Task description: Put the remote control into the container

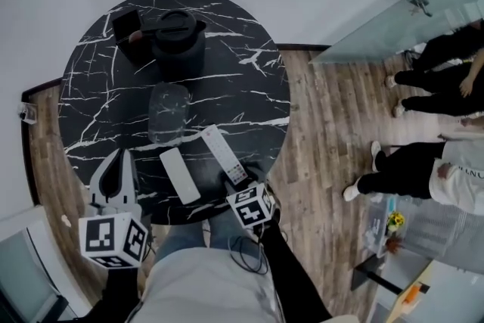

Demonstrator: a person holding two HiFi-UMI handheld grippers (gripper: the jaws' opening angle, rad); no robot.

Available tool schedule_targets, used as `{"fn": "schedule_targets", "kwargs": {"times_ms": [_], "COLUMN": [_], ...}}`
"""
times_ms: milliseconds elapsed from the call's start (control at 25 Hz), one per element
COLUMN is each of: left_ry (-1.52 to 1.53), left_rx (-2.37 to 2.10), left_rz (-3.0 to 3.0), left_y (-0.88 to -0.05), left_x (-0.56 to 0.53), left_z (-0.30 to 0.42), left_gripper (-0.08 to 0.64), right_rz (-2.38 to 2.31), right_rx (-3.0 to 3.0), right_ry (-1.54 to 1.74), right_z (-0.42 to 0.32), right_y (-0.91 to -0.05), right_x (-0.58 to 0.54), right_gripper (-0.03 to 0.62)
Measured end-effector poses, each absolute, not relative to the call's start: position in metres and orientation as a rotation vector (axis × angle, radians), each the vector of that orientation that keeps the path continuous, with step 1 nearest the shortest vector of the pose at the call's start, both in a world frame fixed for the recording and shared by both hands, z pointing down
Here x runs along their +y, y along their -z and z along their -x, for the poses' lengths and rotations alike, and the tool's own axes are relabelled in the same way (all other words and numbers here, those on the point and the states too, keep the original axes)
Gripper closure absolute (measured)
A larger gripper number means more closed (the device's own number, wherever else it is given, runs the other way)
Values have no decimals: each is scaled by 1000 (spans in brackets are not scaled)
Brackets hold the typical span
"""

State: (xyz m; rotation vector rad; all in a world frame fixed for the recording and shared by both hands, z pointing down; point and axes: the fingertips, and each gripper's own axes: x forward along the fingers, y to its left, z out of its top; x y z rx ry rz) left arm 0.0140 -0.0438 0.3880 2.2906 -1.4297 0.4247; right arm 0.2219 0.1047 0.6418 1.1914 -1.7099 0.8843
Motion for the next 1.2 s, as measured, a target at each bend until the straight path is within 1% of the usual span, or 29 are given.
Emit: {"fn": "schedule_targets", "kwargs": {"times_ms": [440, 720, 920, 1200], "left_ry": [-394, -380, -349, -301], "left_rx": [-1440, -1457, -1487, -1523], "left_rz": [-2306, -2312, -2297, -2285], "left_y": [-381, -376, -373, -366], "left_x": [-46, -46, -46, -47], "left_z": [-8, -5, 3, 13], "left_gripper": [549, 549, 549, 549], "right_rz": [-1175, -1173, -1164, -1158], "right_rx": [-1683, -1650, -1662, -1673], "right_ry": [-890, -945, -907, -751], "right_z": [-225, -225, -224, -226], "right_y": [-643, -641, -631, -605], "right_x": [104, 109, 101, 80], "right_gripper": [346, 373, 376, 377]}}
